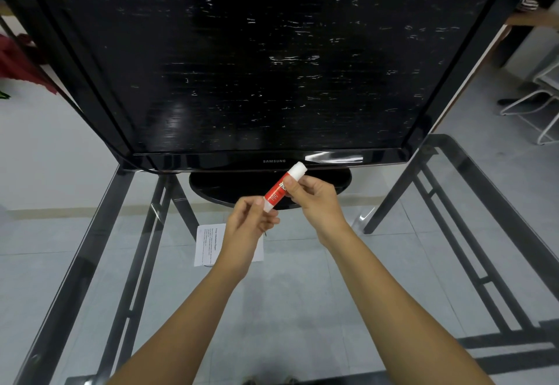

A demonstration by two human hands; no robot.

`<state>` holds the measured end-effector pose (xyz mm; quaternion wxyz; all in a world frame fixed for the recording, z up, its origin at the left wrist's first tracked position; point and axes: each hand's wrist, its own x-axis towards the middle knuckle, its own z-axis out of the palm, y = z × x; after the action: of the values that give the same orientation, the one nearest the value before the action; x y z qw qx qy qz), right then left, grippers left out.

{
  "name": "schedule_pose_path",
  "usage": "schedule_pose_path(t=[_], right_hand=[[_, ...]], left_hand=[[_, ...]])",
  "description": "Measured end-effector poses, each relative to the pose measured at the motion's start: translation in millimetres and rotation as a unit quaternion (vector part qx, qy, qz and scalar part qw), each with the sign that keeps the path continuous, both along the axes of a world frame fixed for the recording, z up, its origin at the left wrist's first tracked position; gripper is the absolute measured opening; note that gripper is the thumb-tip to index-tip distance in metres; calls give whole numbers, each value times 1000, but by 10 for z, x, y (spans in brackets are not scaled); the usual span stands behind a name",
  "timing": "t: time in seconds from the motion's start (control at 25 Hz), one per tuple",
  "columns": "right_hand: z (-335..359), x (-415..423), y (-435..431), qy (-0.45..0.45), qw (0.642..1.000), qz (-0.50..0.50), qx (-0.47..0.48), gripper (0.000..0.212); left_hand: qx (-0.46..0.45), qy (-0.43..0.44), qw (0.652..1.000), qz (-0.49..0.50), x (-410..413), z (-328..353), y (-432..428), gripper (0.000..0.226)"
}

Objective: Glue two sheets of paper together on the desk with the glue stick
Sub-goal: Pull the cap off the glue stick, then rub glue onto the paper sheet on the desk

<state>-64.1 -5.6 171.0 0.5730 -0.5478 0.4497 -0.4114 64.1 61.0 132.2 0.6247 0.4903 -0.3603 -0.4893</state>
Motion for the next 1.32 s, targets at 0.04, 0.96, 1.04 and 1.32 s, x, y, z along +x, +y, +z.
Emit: schedule_pose_path(t=[0.04,0.96,1.04,1.32], right_hand=[[-4,1,-2,2,1000,1,-1,22],[30,97,-10,15,1000,22,12,20],[24,113,-35,16,998,54,23,28],[-818,534,45,148,983,40,99,51]], left_hand=[[-2,-13,1000,5,12,-4,-7,29],[-38,-130,990,30,166,64,-5,28],[-27,-139,989,49,194,34,-40,23],[33,-111,984,137,632,-106,167,20]])
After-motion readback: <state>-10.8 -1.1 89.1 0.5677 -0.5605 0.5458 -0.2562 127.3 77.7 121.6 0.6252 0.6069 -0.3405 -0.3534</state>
